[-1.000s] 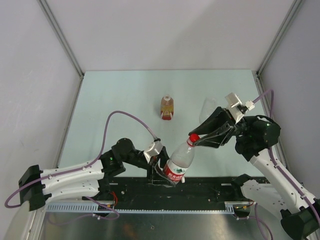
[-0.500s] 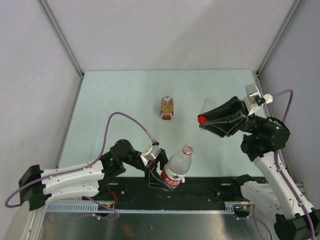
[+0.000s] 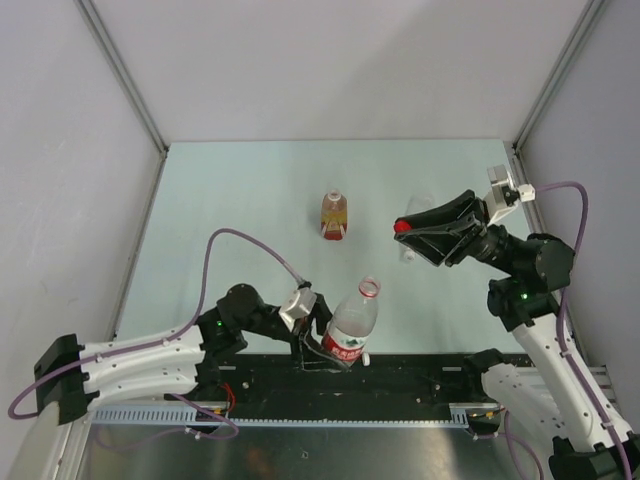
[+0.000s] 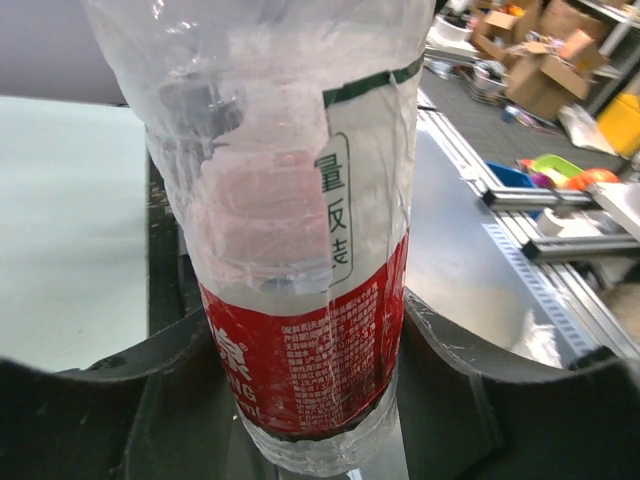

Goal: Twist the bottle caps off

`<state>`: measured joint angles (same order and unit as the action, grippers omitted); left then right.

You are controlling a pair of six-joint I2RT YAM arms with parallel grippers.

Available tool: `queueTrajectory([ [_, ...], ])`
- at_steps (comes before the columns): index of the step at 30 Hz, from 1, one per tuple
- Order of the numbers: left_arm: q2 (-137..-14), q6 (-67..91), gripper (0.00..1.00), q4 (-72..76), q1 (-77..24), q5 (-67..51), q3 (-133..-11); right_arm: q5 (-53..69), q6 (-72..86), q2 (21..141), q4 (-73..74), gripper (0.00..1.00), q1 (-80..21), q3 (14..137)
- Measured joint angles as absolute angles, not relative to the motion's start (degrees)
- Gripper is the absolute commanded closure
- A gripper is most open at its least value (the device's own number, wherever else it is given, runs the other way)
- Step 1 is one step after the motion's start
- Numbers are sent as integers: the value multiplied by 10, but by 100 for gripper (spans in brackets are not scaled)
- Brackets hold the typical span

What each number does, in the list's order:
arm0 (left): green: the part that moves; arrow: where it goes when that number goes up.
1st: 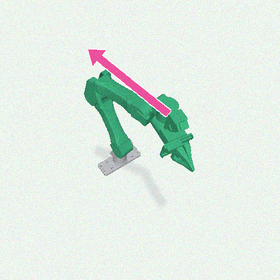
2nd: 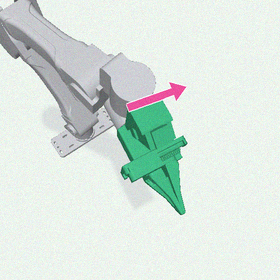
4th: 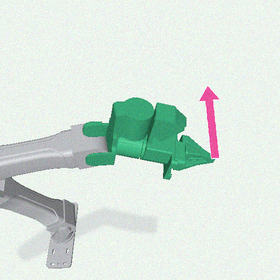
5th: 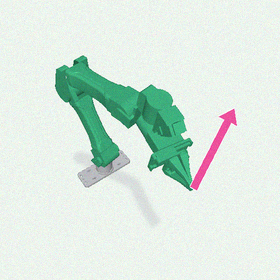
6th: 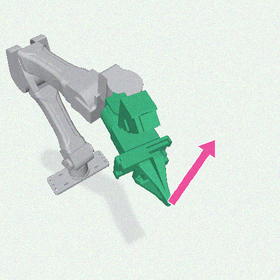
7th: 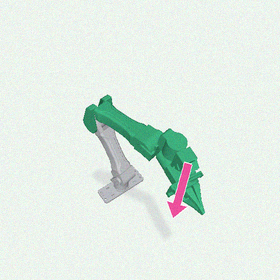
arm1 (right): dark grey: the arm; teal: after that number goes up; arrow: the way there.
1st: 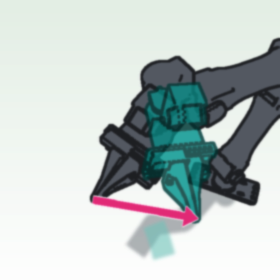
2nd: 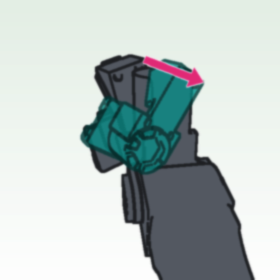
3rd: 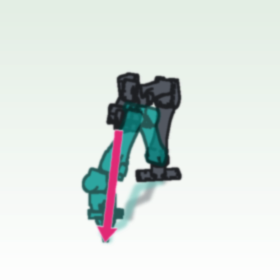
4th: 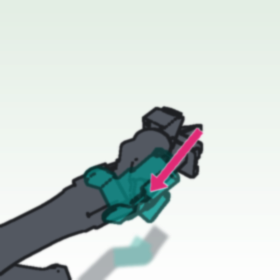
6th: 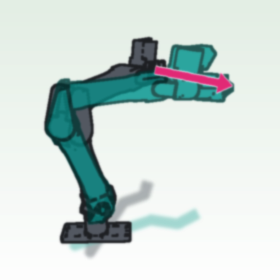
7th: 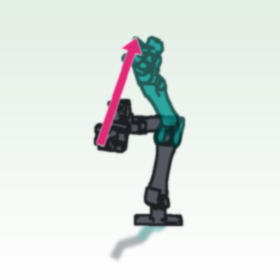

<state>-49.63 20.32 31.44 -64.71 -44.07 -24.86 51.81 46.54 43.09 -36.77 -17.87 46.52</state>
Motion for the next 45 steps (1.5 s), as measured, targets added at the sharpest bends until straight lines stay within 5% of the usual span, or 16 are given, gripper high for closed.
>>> queueTrajectory([
  [15, -382, 175, 100, 190, -642, -47, -213, 377, 258, 500, -51, 96, -228, 452],
  [27, -382, 181, 100, 93, -642, 85, -213, 263, 184, 693, 36, 95, -341, 431],
  [29, -384, 181, 100, 86, -642, 86, -213, 253, 179, 729, 43, 88, -349, 429],
  [40, -386, 190, 94, 58, -642, 87, -213, 211, 169, 785, 60, 17, -363, 424],
  [45, -395, 195, 93, 58, -642, 86, -215, 197, 165, 744, 65, 2, -363, 424],
])
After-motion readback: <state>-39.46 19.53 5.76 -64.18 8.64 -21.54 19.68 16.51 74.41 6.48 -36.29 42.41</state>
